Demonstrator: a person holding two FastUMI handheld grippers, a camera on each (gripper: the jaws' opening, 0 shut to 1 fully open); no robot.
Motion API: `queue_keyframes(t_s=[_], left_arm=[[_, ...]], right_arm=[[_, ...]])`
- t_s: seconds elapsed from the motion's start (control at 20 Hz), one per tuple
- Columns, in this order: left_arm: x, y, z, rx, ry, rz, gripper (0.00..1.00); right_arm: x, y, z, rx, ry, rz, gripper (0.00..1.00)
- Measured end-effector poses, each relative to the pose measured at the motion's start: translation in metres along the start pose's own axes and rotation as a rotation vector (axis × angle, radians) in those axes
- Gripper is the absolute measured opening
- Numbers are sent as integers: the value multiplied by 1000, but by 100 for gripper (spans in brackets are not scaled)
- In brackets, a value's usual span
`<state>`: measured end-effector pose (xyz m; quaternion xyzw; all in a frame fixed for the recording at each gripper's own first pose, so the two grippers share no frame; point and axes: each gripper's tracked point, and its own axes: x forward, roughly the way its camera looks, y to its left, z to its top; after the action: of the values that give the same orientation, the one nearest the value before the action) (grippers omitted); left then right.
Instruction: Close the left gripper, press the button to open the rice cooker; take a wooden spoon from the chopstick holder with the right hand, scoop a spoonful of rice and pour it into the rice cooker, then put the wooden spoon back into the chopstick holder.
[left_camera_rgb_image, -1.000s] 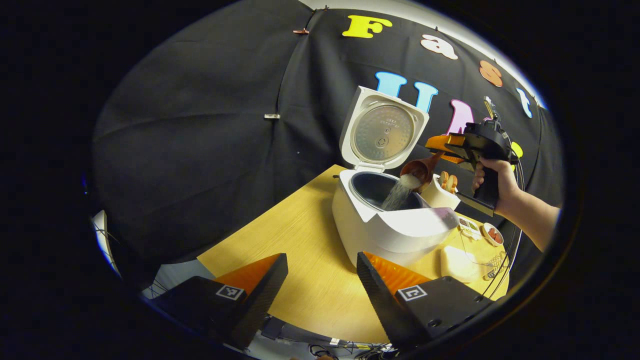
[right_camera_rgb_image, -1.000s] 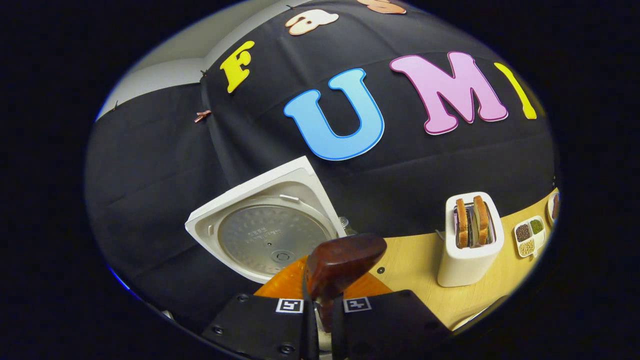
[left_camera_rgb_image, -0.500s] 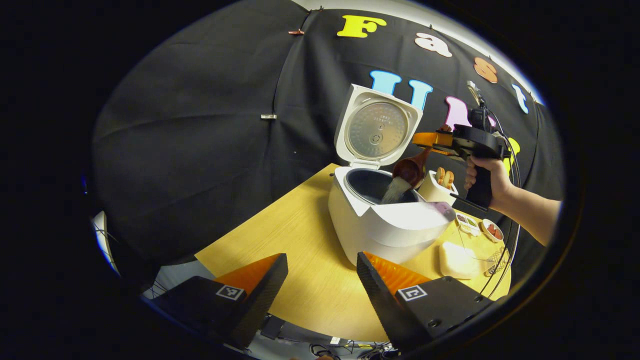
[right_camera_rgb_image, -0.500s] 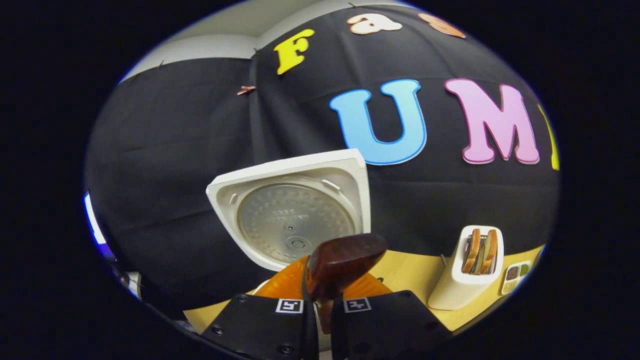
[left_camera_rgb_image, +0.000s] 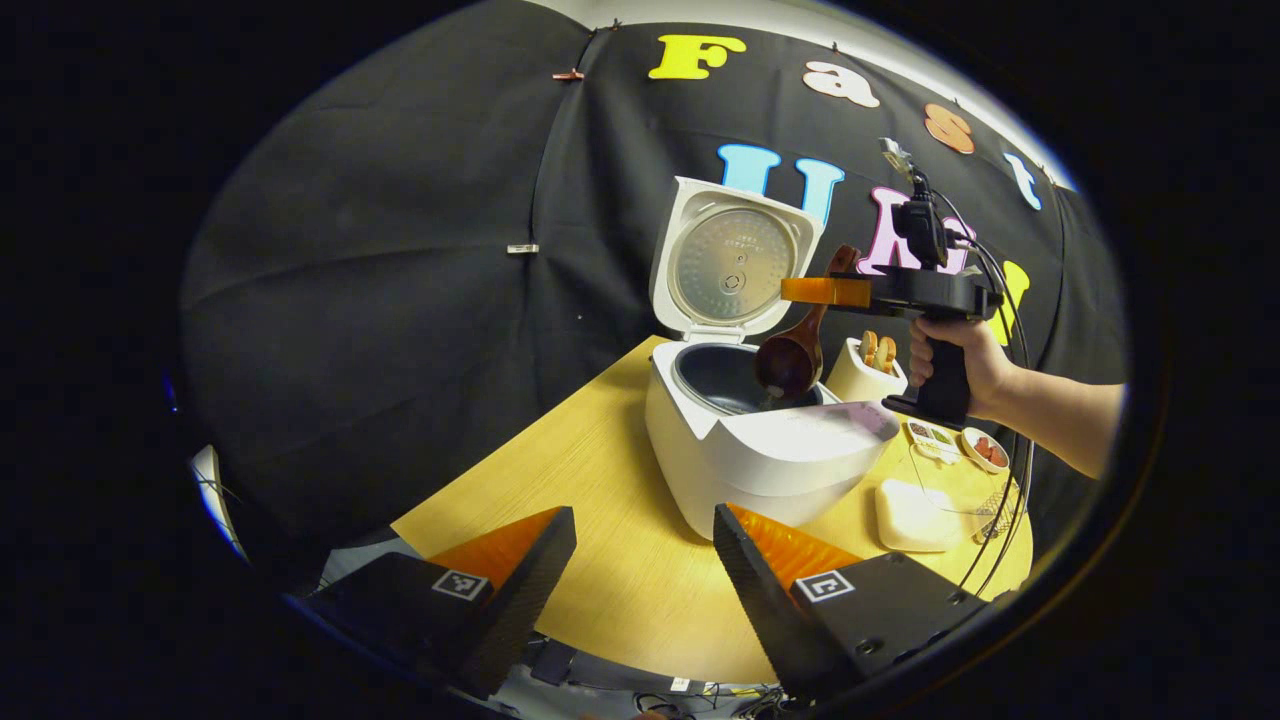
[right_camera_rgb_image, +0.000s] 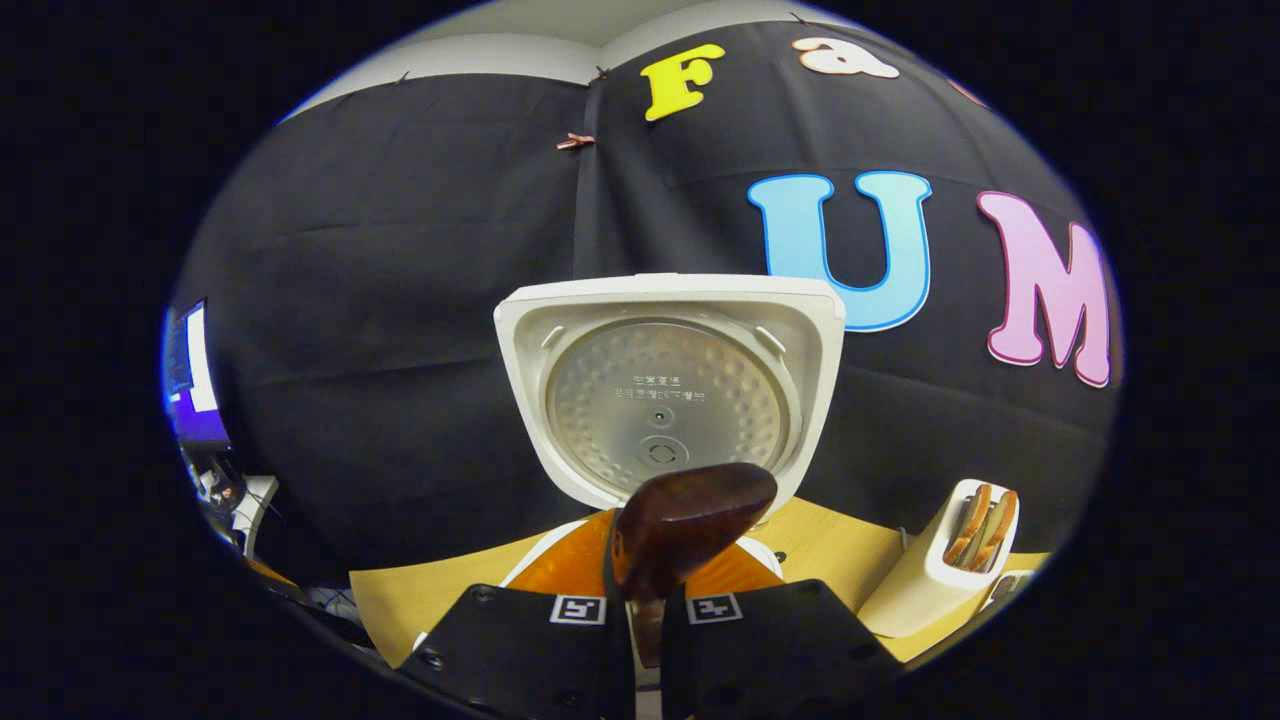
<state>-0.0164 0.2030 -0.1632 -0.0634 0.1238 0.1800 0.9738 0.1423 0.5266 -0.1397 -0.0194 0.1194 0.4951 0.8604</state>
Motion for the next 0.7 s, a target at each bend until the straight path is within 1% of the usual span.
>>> queue_keyframes(t_s=[0.15, 0.3, 0.35, 0.4, 0.45, 0.5, 0.55, 0.6, 0.65, 0.7], left_arm=[[-2, -8, 3, 18, -10, -9, 96], [-4, -19, 3, 15, -10, -23, 96], [-5, -23, 4, 21, -13, -26, 96], [-6, -26, 4, 28, -15, -31, 96], [-6, -30, 5, 34, -15, -36, 96], [-6, -32, 4, 38, -15, -41, 96], [-7, -35, 5, 39, -15, -45, 96], [-8, -37, 4, 41, -15, -48, 96], [-9, -38, 5, 44, -16, -49, 96], [-10, -39, 4, 51, -18, -50, 96]], right_arm=[[-10, -6, 19, 4, -52, -19, 14], [-18, -6, 20, 4, -61, -16, 14], [-19, -4, 24, -21, -71, -12, 14], [-19, 0, 25, -80, -80, -10, 14], [-18, 4, 20, -147, -78, -1, 14], [-18, 11, 11, -188, -57, 21, 14], [-18, 22, -1, -189, -26, 44, 14], [-19, 24, -8, -168, -10, 51, 14], [-18, 21, -6, -150, -15, 42, 14], [-19, 19, 2, -146, -36, 32, 10]])
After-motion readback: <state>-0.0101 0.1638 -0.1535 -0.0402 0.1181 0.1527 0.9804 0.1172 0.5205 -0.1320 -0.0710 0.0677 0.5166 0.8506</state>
